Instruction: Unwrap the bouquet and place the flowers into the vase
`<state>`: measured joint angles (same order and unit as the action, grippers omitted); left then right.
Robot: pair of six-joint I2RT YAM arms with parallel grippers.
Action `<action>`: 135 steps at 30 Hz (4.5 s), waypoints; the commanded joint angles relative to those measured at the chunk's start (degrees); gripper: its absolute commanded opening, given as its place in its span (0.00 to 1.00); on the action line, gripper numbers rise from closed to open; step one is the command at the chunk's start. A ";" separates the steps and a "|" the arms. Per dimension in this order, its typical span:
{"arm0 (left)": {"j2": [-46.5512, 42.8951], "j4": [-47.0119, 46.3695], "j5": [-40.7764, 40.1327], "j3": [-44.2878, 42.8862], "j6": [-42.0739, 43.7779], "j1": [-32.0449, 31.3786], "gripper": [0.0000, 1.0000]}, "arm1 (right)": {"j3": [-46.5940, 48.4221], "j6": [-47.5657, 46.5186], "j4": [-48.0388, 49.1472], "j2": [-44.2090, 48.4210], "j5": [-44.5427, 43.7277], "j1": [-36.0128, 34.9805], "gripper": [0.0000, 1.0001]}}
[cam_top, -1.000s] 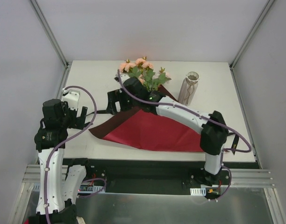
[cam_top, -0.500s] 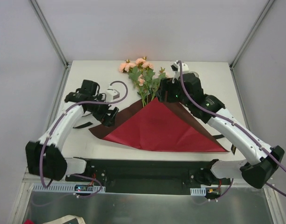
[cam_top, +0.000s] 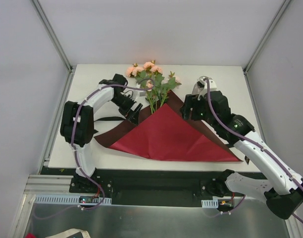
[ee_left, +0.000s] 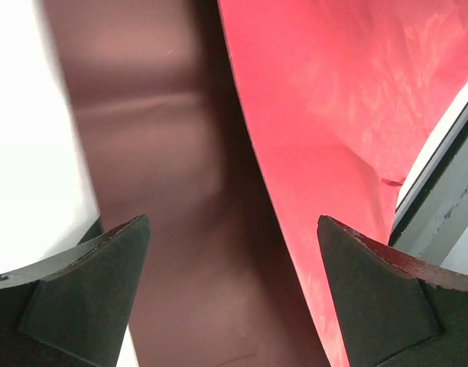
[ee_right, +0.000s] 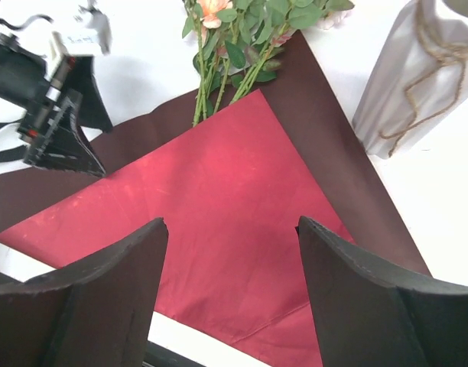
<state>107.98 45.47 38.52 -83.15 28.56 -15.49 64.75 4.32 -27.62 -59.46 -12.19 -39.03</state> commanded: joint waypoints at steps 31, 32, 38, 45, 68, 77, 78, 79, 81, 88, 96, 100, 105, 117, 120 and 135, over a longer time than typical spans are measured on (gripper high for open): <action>3.91 2.86 2.61 -8.60 2.74 -8.33 0.00 | -0.59 2.80 0.72 1.02 9.90 9.23 0.66; 1.99 3.30 3.22 -8.52 2.65 -8.42 0.00 | -0.33 2.54 0.63 0.93 9.81 9.23 0.65; -6.55 4.53 5.59 -5.62 2.47 -10.26 0.00 | -0.24 1.05 0.46 0.58 7.80 9.41 0.64; -18.50 6.11 5.60 0.27 2.65 -16.58 0.00 | 2.65 -2.03 -0.33 -1.44 5.77 10.90 0.64; -40.92 28.53 3.59 12.22 10.12 -33.29 0.11 | -6.72 3.41 -0.68 -5.32 16.41 -4.64 0.50; -44.79 30.11 -4.25 0.92 4.67 -31.19 0.80 | -15.09 14.92 -6.65 5.76 -0.89 -29.34 0.59; -44.70 30.29 -4.25 -0.15 4.49 -29.27 0.82 | -15.01 14.93 -7.18 5.85 -3.09 -31.53 0.62; -44.62 30.11 -4.16 -0.95 4.40 -28.29 0.83 | -14.57 14.93 -9.10 5.76 -4.50 -32.07 0.65; -44.26 28.45 -6.69 -0.87 3.18 -25.14 0.90 | -12.21 14.49 -11.66 4.89 -10.80 -32.25 0.74; -38.74 7.19 -24.01 15.99 -2.10 -11.72 0.93 | 1.58 2.99 -8.62 -7.23 -12.35 -17.33 0.67; -27.92 -1.52 -23.23 20.05 -2.98 1.24 0.88 | 16.45 -0.36 0.62 -32.36 -4.61 -6.42 0.54; -27.74 -3.19 -23.85 21.97 -3.33 1.77 0.88 | 21.11 0.87 3.70 -41.86 -2.14 -3.61 0.53; -29.15 -4.69 -25.69 24.27 -2.98 2.12 0.89 | 24.80 2.27 5.99 -50.30 -1.09 -0.44 0.61; -30.99 -4.95 -25.60 26.99 -2.10 2.92 0.89 | 27.89 4.12 11.62 -59.01 2.96 3.17 0.63; -31.61 -5.04 -26.13 27.52 -1.75 2.83 0.89 | 28.32 5.08 11.27 -60.68 2.26 3.52 0.61; -35.39 -4.96 -28.15 28.93 -1.22 3.27 0.90 | 27.79 6.41 11.36 -63.14 0.23 3.69 0.25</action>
<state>74.30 40.32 11.35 -54.57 26.68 -12.64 90.94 9.78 -16.93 -121.58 -10.92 -35.59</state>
